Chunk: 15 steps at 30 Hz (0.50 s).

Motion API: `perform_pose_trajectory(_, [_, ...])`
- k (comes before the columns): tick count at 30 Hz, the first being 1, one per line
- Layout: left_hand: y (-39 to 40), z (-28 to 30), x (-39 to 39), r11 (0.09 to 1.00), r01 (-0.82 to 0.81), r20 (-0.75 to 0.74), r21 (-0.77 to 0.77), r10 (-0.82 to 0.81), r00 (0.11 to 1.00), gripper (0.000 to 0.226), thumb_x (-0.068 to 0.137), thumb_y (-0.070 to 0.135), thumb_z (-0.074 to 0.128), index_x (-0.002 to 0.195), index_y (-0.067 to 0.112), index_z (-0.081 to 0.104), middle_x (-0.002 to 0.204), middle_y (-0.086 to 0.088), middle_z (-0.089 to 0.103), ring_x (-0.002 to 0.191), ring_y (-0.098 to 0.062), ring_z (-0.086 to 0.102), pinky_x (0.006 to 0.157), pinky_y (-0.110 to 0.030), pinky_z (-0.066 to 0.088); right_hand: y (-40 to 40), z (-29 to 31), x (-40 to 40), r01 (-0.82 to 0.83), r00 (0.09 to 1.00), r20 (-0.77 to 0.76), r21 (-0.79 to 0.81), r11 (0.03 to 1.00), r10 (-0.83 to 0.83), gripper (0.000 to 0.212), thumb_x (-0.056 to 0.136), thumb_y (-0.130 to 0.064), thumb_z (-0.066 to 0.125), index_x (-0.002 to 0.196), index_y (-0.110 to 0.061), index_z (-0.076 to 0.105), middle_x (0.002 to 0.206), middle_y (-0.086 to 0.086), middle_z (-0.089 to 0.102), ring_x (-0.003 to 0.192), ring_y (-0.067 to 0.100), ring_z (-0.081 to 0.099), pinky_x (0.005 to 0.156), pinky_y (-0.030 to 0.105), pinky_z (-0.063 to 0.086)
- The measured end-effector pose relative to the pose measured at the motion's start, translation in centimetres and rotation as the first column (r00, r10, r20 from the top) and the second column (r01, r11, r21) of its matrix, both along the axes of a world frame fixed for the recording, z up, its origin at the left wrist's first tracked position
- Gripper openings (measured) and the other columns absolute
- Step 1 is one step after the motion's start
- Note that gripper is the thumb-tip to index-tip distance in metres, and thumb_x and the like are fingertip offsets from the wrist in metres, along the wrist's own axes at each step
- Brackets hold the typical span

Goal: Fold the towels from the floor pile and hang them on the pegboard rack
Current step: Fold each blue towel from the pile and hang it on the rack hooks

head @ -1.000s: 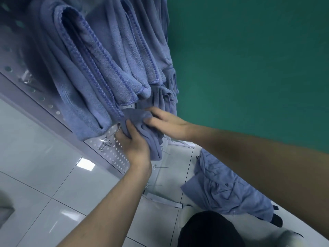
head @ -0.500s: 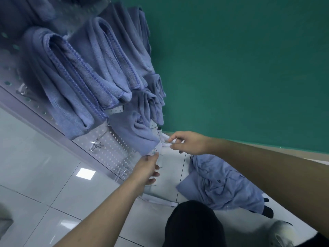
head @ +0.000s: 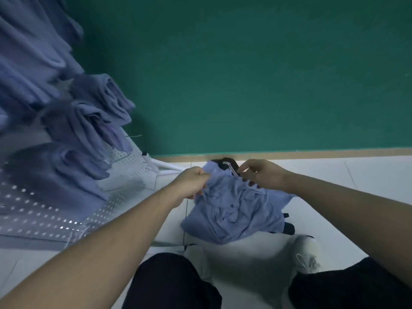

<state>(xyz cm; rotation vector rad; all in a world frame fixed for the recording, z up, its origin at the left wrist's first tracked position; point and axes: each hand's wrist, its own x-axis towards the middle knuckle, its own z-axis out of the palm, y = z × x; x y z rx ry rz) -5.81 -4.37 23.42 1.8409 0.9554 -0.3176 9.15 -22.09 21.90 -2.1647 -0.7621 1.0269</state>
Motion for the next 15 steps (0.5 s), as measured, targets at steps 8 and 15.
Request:
perform_pose_trajectory(8, [0.4, -10.8, 5.3, 0.994, 0.104, -0.088, 0.043, -0.100, 0.991, 0.008, 0.096, 0.024, 0.060, 0.089, 0.024, 0.058, 0.093, -0.002, 0.063, 0.077, -0.020, 0.059, 0.061, -0.026, 0.043, -2.3, -8.9, 5.0, 0.085, 0.995, -0.043, -0.159, 0.984, -0.093, 0.010, 0.097, -0.019, 0.057, 0.101, -0.023, 0.065, 0.106, 0.010, 0.072, 0.079, 0.020, 0.061, 0.082, 0.038, 0.054])
perform_pose_trajectory(15, [1.3, -21.1, 7.5, 0.966, 0.243, -0.147, 0.083, -0.229, 0.962, 0.022, 0.096, 0.023, 0.061, 0.117, 0.017, 0.057, 0.115, 0.001, 0.062, 0.105, -0.019, 0.059, 0.087, -0.029, 0.046, 0.1, -17.4, 6.9, -0.037, 0.999, -0.039, -0.309, 0.950, 0.026, 0.018, 0.097, -0.022, 0.056, 0.110, -0.034, 0.057, 0.121, 0.000, 0.065, 0.111, 0.024, 0.063, 0.093, 0.031, 0.048])
